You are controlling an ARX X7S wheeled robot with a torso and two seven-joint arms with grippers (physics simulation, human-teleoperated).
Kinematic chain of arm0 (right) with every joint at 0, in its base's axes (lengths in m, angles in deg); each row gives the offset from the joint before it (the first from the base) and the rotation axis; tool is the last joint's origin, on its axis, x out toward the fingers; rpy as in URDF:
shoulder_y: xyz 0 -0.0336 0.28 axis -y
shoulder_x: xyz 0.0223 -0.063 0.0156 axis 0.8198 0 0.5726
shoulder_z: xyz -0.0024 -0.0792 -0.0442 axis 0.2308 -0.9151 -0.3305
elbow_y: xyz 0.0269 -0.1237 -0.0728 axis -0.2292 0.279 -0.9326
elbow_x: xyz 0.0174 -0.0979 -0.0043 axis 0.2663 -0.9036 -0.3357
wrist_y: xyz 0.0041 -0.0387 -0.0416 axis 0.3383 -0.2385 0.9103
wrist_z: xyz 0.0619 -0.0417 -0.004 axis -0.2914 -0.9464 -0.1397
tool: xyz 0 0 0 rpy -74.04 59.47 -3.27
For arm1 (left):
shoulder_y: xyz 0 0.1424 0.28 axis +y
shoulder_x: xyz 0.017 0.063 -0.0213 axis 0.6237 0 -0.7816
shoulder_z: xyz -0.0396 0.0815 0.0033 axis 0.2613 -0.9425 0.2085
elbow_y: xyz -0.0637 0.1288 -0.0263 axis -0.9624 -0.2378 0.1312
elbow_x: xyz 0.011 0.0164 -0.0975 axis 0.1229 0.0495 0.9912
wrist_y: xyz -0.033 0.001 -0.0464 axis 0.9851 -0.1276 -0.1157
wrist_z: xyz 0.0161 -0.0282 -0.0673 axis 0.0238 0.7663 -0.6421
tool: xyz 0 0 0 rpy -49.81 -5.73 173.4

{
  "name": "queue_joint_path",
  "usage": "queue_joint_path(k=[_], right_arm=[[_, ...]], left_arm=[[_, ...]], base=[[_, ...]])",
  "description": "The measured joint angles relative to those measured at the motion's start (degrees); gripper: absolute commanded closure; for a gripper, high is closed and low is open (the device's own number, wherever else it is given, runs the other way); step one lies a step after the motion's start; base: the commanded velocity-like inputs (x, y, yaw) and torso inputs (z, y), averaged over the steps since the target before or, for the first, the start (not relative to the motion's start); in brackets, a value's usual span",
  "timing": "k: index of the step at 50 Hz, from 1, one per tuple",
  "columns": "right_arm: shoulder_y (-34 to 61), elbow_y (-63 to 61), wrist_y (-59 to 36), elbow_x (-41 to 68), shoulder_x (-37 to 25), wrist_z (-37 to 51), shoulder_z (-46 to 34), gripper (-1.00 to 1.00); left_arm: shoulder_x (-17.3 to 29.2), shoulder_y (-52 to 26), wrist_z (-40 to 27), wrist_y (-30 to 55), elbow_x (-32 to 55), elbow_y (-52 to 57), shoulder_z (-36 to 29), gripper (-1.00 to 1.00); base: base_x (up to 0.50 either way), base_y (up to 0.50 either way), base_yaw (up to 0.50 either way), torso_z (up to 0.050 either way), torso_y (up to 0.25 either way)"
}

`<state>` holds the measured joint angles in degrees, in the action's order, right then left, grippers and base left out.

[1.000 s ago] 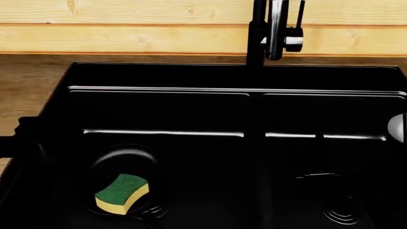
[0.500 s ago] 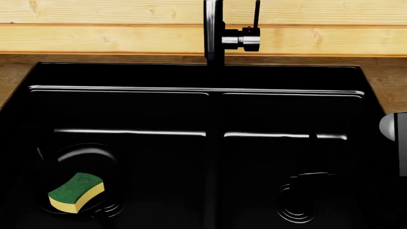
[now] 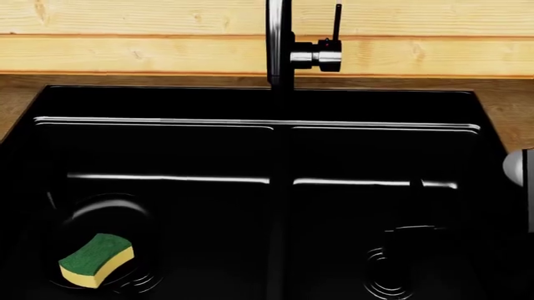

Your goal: Pick the pan and sponge and place them into the sink. Then turn on the water.

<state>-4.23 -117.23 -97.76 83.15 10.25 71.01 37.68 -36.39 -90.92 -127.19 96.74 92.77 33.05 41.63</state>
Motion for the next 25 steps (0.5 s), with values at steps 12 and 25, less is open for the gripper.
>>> queue_joint_path(k=[12, 25], right_arm=[[-0.7, -0.4, 0.3, -0.1, -0.1, 0.2, 0.2, -1.00], [-0.6, -0.3, 0.0, 0.0, -0.3, 0.5, 0.1, -1.00]], left_arm=[[0.1, -0.1, 0.1, -0.3, -0.1, -0.1, -0.2, -1.00], [0.2, 0.2, 0.3, -0.8, -0.3, -0.2, -0.4, -1.00]], base=[[0.22, 0.00, 0.00, 0.000, 0.000], [0.22, 0.00, 0.00, 0.000, 0.001]])
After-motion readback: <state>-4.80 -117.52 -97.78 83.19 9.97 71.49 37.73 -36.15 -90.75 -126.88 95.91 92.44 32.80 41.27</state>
